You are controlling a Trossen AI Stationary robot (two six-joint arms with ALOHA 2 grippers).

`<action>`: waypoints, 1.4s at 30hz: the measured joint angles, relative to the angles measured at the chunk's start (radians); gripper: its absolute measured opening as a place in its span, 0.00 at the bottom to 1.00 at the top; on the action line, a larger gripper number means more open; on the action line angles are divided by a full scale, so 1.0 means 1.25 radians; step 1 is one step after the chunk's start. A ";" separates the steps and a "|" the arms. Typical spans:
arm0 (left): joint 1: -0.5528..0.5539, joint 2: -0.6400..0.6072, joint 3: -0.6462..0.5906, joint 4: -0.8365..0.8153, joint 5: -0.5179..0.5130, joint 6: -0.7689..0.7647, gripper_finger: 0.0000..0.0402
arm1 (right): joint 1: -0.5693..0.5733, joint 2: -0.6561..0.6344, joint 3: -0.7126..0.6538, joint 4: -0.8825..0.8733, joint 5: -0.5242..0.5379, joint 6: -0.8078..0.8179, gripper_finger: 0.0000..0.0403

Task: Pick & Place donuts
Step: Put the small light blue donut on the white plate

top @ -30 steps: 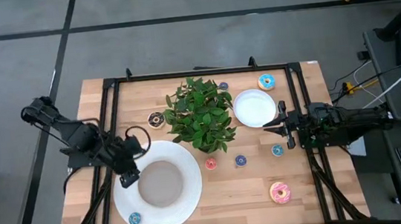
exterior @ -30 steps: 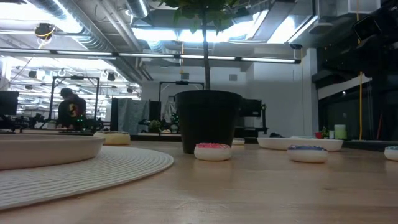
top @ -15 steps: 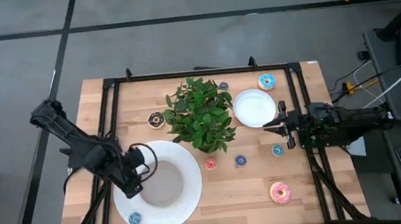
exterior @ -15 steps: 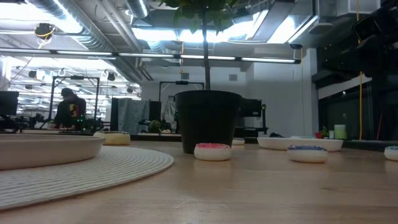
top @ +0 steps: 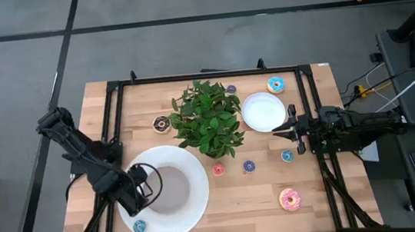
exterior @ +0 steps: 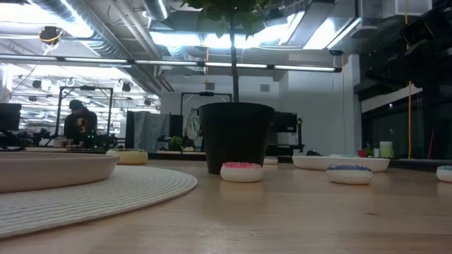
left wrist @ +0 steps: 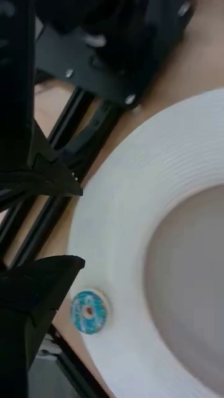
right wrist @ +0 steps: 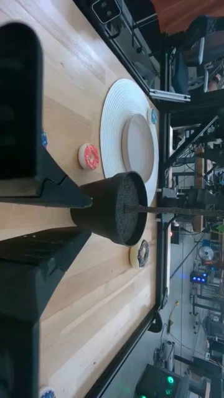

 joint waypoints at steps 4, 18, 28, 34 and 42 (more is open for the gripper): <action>-0.018 0.024 -0.017 0.042 0.016 -0.021 0.39 | 0.000 0.000 0.000 0.000 0.000 0.000 0.16; -0.069 0.123 -0.044 0.182 0.048 -0.162 0.39 | 0.000 0.000 0.000 0.000 0.000 0.000 0.16; -0.112 0.210 -0.044 0.291 0.056 -0.312 0.39 | 0.000 0.000 0.000 0.000 0.000 0.000 0.16; -0.142 0.243 -0.044 0.316 0.059 -0.366 0.39 | 0.000 0.000 0.000 0.000 0.000 0.000 0.16; -0.174 0.278 -0.044 0.331 0.060 -0.406 0.39 | 0.000 0.000 0.000 0.000 0.000 0.000 0.16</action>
